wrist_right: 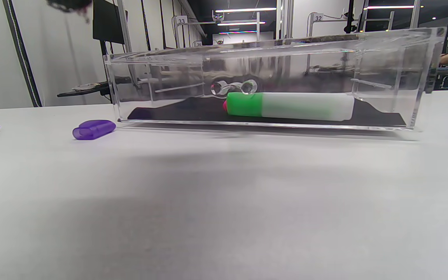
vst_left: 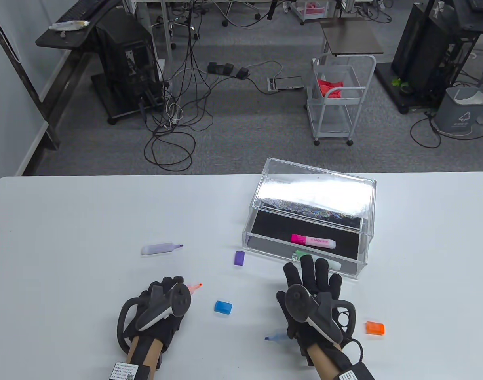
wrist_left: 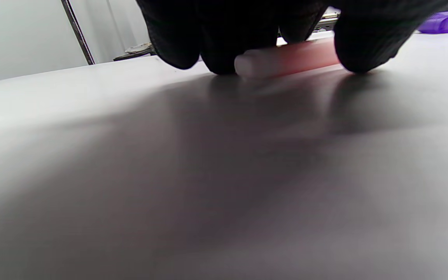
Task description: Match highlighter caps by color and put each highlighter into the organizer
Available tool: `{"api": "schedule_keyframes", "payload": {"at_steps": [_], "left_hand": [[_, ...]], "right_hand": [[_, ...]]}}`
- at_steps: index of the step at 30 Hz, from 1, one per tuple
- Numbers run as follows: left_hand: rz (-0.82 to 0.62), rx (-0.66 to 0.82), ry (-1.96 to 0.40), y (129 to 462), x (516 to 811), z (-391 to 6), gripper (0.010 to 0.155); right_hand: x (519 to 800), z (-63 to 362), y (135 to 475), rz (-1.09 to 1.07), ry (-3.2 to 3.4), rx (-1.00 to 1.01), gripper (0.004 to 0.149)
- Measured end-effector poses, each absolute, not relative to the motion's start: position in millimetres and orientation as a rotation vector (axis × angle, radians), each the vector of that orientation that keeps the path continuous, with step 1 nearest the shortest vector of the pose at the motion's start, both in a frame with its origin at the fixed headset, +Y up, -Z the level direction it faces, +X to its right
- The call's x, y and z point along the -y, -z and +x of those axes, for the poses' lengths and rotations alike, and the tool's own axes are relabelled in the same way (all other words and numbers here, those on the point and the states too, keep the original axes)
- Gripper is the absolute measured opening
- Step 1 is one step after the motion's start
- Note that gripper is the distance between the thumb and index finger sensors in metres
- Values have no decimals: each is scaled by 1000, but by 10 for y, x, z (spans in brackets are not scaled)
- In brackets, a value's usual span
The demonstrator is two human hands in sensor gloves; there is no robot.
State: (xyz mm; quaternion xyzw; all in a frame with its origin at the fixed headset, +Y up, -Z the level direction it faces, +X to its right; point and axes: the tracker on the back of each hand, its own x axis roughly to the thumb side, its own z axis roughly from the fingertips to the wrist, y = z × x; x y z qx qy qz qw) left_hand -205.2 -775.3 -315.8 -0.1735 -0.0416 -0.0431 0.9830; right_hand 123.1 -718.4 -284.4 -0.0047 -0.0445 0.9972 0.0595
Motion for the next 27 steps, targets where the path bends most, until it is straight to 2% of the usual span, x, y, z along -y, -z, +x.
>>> {"api": "schedule_keyframes", "payload": {"at_steps": [10,18,25,27], "left_hand": [[-329,65,135,3311,7701,-1962,58],[-386,135,238,3272,7723,-1879,62],[-420,134,7,3153,7562,-2085,67],[-392,157,-26,3071,7484,-2116,66]], "right_hand": [[7195,1241,2853,-28,-3021,112,71],[7167,1287,2858,-36,-2994,123,71],[7168,1325,2860,-51,-2979,115,70],[7170,1328,2862,-49,-2979,120,71]]}}
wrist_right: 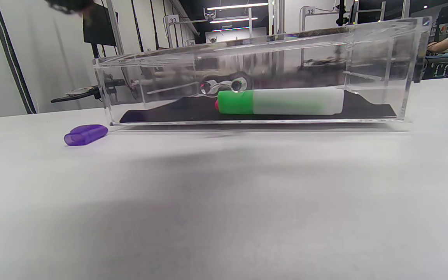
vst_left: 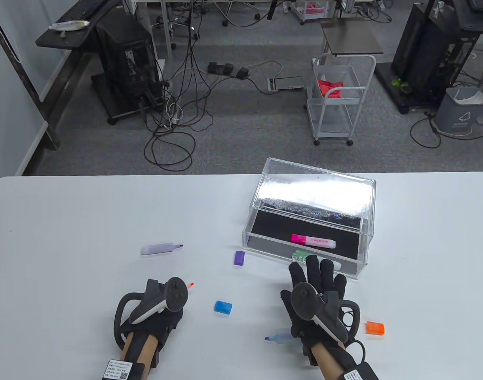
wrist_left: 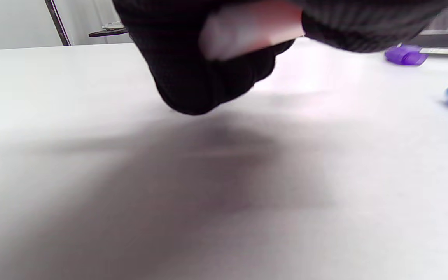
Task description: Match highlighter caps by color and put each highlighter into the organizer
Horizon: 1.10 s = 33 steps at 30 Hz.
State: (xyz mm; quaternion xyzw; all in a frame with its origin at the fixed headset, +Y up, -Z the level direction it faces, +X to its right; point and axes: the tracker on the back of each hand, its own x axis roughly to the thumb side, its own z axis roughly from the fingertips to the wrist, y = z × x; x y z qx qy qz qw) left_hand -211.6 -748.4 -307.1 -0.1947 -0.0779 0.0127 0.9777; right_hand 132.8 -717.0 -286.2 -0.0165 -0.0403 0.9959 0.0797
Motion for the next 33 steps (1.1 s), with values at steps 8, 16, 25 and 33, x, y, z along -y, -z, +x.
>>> {"api": "schedule_keyframes", "payload": {"at_steps": [8,16,25,33], "left_hand": [[-344,185,-32,2786,7233,-2018,64],[-277,188,31,2688,7365,-1934,60],[-236,199,6,2628,7355,-2019,58],[-237,190,3,2646,7350,-2042,58]], "right_hand": [[7179,1328,2844,-41,-2979,119,70],[7207,1327,2838,-43,-2995,98,71],[6992,1512,2805,-113,-2898,172,67],[6811,2005,2764,-394,-2799,182,63]]}}
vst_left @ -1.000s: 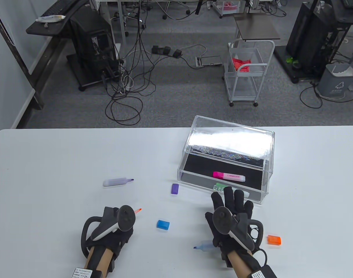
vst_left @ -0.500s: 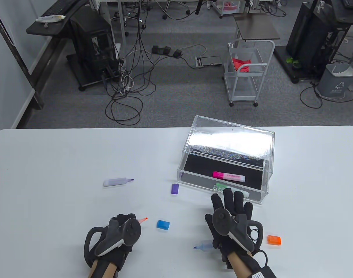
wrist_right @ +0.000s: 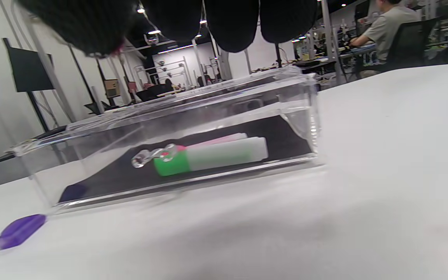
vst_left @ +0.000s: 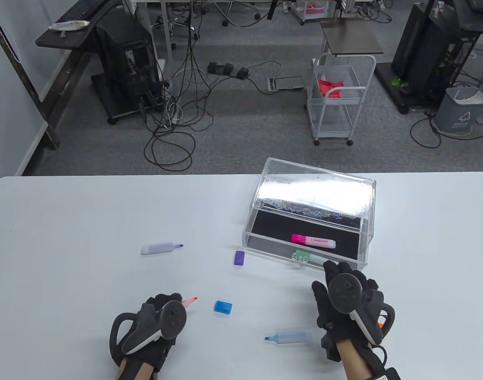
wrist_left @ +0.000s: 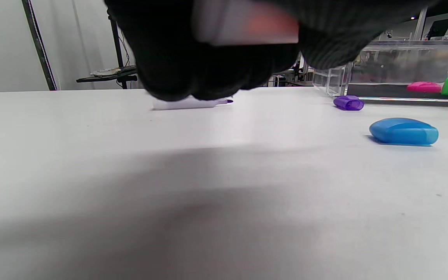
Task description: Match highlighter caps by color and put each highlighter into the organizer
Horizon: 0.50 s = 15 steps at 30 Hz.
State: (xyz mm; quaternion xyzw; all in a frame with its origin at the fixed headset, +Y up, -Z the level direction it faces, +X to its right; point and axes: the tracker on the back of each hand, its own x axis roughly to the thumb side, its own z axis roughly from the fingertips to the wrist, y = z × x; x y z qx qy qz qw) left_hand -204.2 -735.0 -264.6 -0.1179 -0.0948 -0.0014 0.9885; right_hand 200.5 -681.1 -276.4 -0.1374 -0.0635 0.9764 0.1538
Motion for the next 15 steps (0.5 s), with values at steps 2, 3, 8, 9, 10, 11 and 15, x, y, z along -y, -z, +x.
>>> {"api": "schedule_keyframes", "payload": {"at_steps": [2,3,8,9,10,11,15], "left_hand": [[-239,192,5,2645,7349,-2036,58],[-239,193,5,2646,7352,-2036,58],[-240,192,7,2645,7353,-2039,58],[-242,191,7,2644,7351,-2040,58],[-244,188,7,2645,7351,-2043,58],[-245,186,8,2647,7354,-2047,58],[-255,172,10,2661,7377,-2081,58]], "right_hand": [[6836,2163,2765,-533,-2797,99,65],[6847,2198,2768,-574,-2802,68,65],[7030,2424,2837,-774,-2829,-357,73],[7055,2442,2845,-795,-2827,-410,74],[7107,2478,2857,-844,-2821,-487,76],[7154,2508,2873,-875,-2819,-535,78],[7290,2607,2908,-944,-2775,-675,80]]}}
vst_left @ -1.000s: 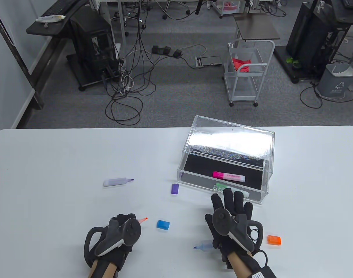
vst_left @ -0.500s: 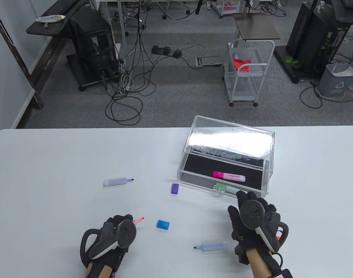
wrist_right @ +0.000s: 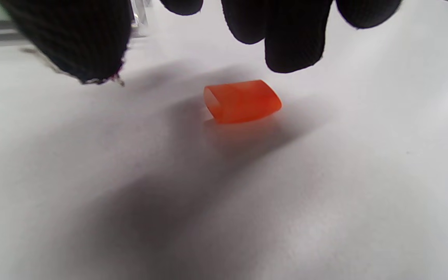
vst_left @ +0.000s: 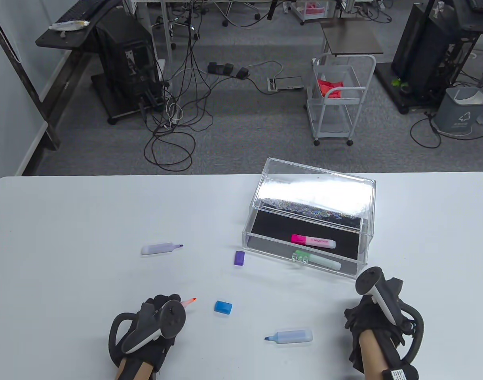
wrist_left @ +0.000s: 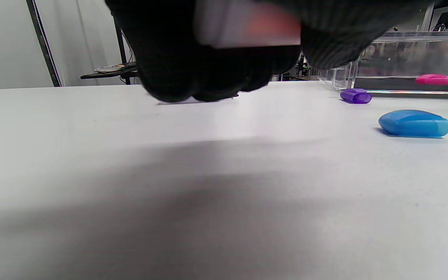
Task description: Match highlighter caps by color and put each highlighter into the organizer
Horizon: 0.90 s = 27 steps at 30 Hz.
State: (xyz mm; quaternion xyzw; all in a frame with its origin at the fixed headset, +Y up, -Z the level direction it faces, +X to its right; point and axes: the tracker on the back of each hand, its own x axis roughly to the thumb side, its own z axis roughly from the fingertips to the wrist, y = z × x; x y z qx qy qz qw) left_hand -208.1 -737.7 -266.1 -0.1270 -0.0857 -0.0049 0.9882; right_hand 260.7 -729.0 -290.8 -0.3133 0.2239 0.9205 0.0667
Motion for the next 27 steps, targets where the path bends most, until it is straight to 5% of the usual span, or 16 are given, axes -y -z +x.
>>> {"api": "schedule_keyframes", "payload": {"at_steps": [27], "left_hand": [[-275,151,15,2690,7392,-2125,58]], "right_hand": [[7573,2709,3021,-1135,-2797,-690,65]]}}
